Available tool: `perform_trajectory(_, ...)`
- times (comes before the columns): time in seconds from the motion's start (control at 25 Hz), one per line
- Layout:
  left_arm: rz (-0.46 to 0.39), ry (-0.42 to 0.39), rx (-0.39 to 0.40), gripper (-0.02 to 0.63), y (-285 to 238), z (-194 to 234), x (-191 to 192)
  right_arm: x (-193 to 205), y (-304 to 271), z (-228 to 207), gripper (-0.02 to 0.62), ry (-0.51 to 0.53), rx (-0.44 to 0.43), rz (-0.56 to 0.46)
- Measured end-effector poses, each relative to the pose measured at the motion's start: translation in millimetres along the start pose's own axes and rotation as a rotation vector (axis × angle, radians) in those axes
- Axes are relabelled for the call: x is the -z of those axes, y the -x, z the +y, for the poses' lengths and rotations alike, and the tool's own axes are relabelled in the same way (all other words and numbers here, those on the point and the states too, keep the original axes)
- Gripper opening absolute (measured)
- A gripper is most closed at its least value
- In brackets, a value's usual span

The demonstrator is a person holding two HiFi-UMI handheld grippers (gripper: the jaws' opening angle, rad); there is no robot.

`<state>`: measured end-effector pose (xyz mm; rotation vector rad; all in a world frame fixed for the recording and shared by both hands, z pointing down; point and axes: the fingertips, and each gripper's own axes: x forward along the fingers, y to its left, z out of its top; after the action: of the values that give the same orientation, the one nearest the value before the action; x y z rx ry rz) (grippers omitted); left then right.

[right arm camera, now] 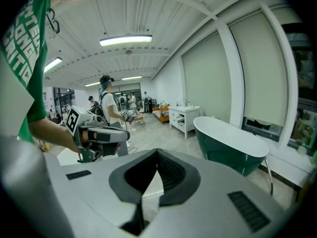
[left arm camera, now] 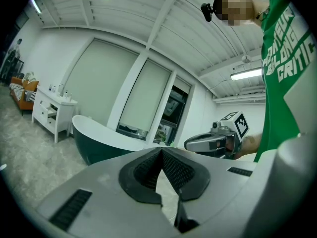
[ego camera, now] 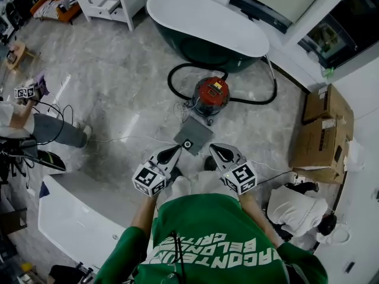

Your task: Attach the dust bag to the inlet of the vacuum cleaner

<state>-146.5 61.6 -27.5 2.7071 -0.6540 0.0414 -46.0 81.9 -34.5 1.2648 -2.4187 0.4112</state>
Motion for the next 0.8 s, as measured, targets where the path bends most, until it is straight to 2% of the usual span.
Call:
perform_trajectory(0.32,0.017,-0.010,-0.066,0.003,-16,1,3,-2,-11,-25,0.009,-0.001,-0.070,-0.023)
perform_trajectory(0.8,0.038,0.007,-0.149,0.003,-34,3,11,-1,-17,-67,0.009,-0.012,-0.121,-0.032)
